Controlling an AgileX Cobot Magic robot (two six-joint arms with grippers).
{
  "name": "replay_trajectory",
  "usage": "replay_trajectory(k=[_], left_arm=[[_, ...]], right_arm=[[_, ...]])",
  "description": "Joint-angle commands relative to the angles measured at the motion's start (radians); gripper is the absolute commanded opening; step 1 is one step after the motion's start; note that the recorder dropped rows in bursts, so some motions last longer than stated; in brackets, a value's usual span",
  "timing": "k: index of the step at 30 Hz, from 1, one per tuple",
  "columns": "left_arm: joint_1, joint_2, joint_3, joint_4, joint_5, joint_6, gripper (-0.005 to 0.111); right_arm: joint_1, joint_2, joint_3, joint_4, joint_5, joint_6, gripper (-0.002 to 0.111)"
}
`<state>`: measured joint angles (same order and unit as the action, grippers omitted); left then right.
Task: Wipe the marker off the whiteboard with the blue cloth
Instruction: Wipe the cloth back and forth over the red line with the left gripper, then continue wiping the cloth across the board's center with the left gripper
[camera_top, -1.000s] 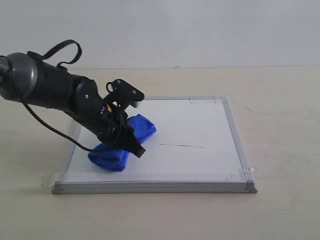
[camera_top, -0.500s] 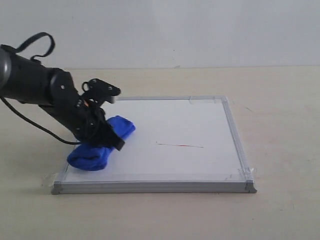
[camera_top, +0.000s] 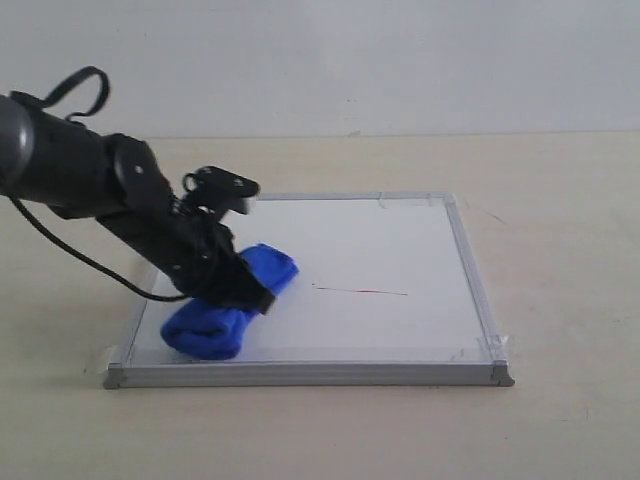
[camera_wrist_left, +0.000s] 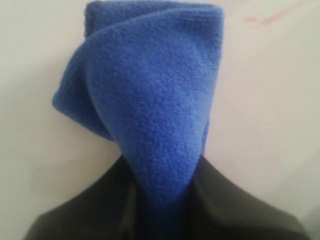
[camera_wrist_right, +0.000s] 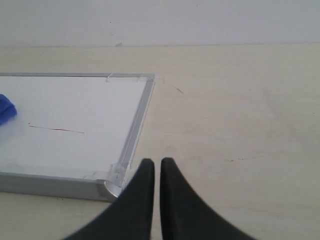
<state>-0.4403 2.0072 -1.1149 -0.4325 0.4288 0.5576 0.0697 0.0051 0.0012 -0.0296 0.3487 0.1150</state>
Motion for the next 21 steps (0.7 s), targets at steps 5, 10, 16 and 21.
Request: replay_trajectory(k=[5, 10, 16, 21], left_arm=[[-0.249, 0.024, -0.082, -0.085, 0.086, 0.052, 0.004], [-0.195, 0.041, -0.158, -0.063, 0.093, 0.010, 0.004], [-0.056, 0.157, -0.277, -0.031, 0.184, -0.061, 0.004], [-0.015, 0.211, -0.379, -0.013, 0.321, -0.114, 0.004]], right_arm=[[-0.001, -0.005, -0.001, -0.006, -0.008, -0.002, 0.001], [-0.001, -0.005, -0.001, -0.006, -0.008, -0.002, 0.001], [-0.001, -0.005, -0.001, -0.006, -0.008, -0.002, 0.001], [-0.001, -0.005, -0.001, -0.006, -0.008, -0.002, 0.001]])
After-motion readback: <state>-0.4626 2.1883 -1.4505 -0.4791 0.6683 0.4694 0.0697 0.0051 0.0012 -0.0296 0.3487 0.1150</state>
